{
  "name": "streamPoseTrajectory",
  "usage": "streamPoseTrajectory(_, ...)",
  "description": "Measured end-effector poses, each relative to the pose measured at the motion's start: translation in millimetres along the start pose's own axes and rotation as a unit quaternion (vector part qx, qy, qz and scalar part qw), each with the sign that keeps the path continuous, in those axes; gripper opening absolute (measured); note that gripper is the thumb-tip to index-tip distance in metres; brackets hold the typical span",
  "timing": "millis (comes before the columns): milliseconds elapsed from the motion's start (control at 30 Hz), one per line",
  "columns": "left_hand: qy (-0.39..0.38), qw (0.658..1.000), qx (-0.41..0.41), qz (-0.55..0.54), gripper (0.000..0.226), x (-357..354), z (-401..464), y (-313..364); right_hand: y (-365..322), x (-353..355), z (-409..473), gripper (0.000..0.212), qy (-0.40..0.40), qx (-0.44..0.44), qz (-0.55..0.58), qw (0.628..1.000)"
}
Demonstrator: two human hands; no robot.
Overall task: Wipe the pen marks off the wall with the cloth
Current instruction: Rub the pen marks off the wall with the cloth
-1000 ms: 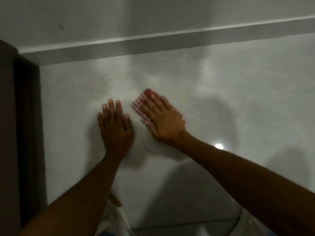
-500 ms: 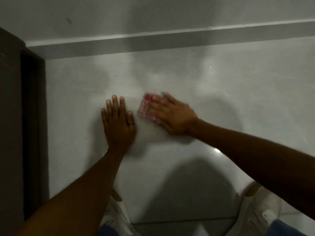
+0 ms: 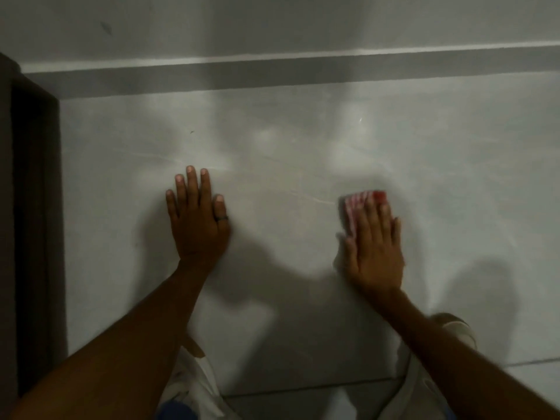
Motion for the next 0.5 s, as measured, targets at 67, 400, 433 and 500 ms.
streamPoseTrajectory(67, 0.006, 1.0, -0.003, 0.004, 0.059, -1, -1, 0, -17, -10, -52, 0.067, -0.058, 0.131, 0.008, 0.99)
streamPoseTrajectory(400, 0.021, 1.0, -0.013, 0.014, 0.058, -7, -3, -1, 1, -7, 135, 0.066, 0.019, 0.133, 0.063, 0.989)
streamPoseTrajectory(433, 0.027, 0.999, -0.014, 0.016, 0.058, -7, -3, -2, -2, -8, 157, 0.073, 0.018, 0.06, 0.075, 0.995)
streamPoseTrajectory(500, 0.03, 0.999, -0.016, 0.019, 0.057, -7, -4, -3, -19, -10, 181, 0.081, 0.012, -0.017, 0.096, 0.995)
Point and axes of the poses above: each hand's wrist, its own z-axis towards the middle knuckle, its own x-axis out of the back of the hand, y = z × x, the point moved 5 cm from there along z, towards the middle knuckle, and after that the axes turned 11 degrees about y, right-handed, at the moved point
